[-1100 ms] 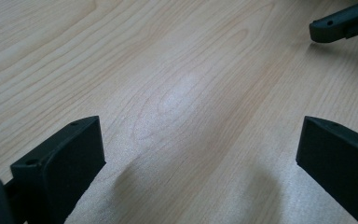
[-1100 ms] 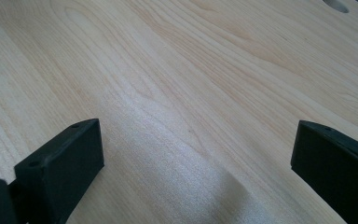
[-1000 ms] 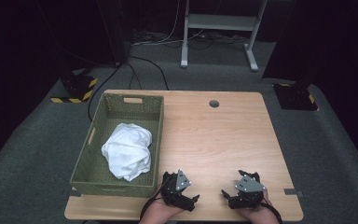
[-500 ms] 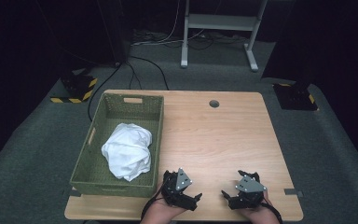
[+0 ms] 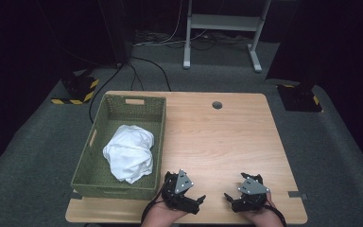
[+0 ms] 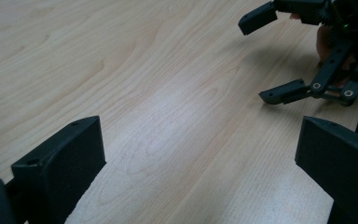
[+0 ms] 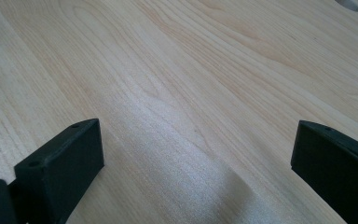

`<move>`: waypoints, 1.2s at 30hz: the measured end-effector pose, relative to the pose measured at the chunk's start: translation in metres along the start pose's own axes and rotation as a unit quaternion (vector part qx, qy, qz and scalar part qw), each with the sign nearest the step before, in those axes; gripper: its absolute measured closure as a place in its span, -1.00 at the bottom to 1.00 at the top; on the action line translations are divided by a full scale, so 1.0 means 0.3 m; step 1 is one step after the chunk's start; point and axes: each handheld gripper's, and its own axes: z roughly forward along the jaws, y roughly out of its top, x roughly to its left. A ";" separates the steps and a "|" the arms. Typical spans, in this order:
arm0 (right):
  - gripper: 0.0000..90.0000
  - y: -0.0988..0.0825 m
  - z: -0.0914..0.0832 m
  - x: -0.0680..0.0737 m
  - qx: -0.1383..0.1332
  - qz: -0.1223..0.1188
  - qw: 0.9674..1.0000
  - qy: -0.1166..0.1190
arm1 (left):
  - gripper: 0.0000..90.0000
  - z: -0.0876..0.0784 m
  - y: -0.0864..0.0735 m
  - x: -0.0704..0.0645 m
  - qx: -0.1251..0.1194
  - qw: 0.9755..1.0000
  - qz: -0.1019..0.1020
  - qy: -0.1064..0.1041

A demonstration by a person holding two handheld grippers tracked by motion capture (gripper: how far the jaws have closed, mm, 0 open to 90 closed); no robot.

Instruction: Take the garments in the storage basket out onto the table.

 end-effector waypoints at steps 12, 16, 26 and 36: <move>-0.96 0.000 0.000 0.000 0.000 -0.001 1.000 -0.001 | -0.96 -0.069 0.045 0.006 -0.018 1.000 -0.003 0.009; -0.96 0.000 0.000 0.001 0.000 -0.001 1.000 0.000 | -0.96 -0.094 0.057 0.011 -0.024 1.000 -0.004 0.013; -0.96 0.000 0.001 0.003 0.002 -0.005 1.000 0.000 | -0.96 -0.150 0.070 0.042 -0.029 0.999 -0.007 0.034; -0.96 0.000 0.001 0.004 0.001 -0.006 1.000 0.001 | -0.96 -0.210 0.054 0.101 -0.039 0.997 -0.024 0.060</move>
